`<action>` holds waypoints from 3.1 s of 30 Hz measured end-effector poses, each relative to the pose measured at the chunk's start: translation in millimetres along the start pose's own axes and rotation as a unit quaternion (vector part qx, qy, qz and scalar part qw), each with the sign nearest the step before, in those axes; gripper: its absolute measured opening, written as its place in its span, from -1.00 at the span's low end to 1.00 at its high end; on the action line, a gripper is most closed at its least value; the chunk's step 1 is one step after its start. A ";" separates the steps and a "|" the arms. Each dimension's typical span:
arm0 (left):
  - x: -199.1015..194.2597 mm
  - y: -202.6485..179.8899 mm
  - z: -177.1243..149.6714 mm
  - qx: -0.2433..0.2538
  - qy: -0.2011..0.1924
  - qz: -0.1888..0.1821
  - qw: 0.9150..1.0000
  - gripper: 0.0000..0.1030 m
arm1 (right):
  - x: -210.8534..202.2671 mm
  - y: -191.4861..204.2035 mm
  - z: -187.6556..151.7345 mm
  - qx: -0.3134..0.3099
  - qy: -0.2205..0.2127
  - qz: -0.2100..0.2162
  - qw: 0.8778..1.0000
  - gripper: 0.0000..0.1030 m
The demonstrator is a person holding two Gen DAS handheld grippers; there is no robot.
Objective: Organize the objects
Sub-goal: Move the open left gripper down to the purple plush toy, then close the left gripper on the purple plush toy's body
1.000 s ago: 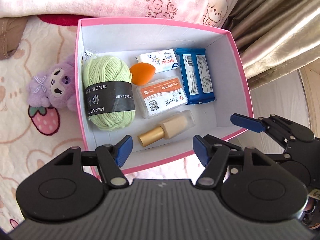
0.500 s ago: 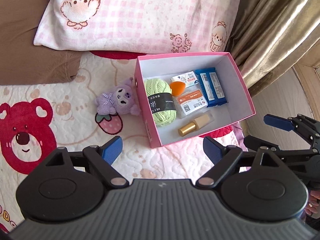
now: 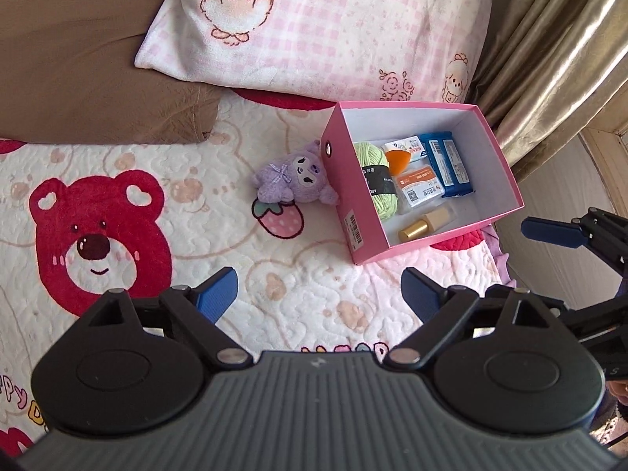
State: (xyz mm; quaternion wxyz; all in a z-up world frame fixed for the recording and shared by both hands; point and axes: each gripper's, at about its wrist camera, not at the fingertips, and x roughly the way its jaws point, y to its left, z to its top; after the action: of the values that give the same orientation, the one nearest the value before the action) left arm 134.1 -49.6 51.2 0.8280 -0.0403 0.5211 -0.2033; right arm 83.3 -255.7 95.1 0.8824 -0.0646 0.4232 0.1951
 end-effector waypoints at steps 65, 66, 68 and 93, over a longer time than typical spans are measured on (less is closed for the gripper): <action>244.9 113.8 70.9 -0.039 0.004 -0.168 0.985 -0.34 | 282.9 54.6 -34.0 0.089 -0.069 -0.126 0.986 0.51; 241.1 115.1 66.8 -0.041 0.000 -0.170 0.985 -0.35 | 282.3 56.3 -34.6 0.082 -0.069 -0.126 0.986 0.51; 233.9 117.2 59.8 -0.046 -0.007 -0.172 0.984 -0.36 | 280.3 59.5 -35.1 0.071 -0.068 -0.124 0.987 0.51; 170.5 139.3 -30.9 -0.139 0.019 -0.093 0.986 -0.14 | 258.0 89.2 -59.4 0.038 -0.014 -0.002 0.999 0.54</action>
State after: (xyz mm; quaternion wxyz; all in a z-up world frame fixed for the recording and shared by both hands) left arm 211.7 17.7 -146.0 0.7820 -0.1993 0.5537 -0.2054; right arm 150.8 -115.8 -137.1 0.8903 -0.0292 0.4182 0.1780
